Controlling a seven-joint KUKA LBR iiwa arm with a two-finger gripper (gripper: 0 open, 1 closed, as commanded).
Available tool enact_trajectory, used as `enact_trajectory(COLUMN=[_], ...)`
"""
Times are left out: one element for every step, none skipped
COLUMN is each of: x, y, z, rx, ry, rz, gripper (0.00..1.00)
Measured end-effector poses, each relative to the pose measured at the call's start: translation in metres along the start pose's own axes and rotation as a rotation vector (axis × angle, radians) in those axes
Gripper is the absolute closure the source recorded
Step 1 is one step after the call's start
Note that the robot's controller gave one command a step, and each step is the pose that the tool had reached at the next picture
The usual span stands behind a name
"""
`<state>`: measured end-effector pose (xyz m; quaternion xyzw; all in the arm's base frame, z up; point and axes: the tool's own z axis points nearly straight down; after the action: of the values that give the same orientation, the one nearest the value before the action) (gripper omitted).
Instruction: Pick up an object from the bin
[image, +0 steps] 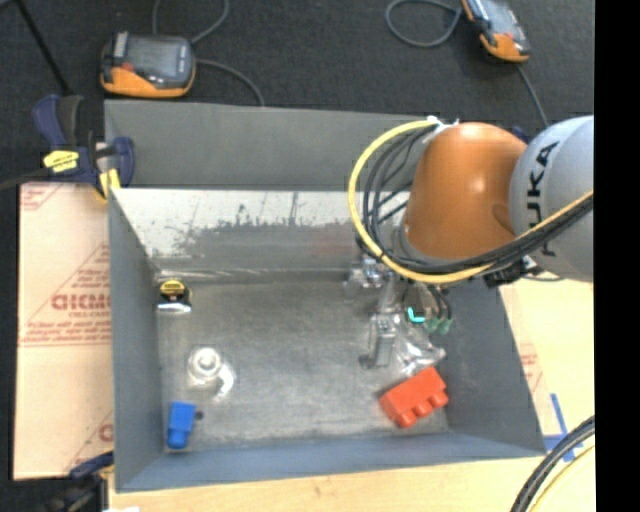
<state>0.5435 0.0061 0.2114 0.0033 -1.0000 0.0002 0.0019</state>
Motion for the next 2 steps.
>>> enact_trajectory(x=[0.059, 0.061], y=[-0.058, -0.108], z=[0.122, 0.14], rx=[0.0, 0.003], ry=[0.003, -0.017], rz=[-0.175, -0.356], gripper=[0.0, 0.0])
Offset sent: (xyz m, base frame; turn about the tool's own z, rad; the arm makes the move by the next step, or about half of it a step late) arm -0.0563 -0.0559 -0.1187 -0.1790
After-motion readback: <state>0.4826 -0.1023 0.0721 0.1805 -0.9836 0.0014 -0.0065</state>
